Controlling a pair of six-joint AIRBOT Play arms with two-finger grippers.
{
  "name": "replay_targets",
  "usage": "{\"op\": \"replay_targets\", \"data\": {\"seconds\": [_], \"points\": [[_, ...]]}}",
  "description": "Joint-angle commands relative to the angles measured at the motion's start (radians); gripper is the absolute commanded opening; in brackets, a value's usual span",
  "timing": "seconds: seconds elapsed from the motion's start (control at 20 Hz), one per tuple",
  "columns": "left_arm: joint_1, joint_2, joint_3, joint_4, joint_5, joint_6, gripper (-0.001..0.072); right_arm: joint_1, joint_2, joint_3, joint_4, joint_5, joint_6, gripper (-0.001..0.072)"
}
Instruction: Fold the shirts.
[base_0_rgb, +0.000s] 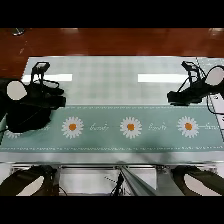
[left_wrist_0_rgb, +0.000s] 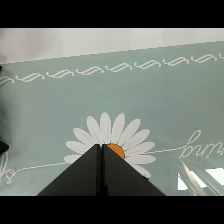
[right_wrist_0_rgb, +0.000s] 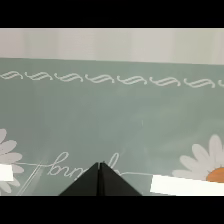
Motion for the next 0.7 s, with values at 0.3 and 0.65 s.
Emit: {"op": "replay_targets", "data": {"seconds": [0.3, 0.65], "points": [[0.002, -0.023, 0.001, 0.069, 0.258, 0.002, 0.0694, 0.001, 0.000, 0.001, -0.030, -0.275, -0.032, 0.0024], [0.256, -0.055, 0.001, 0.380, 0.206, -0.084, 0.0704, 0.001, -0.066, 0.001, -0.082, -0.278, -0.020, 0.0623]]}}
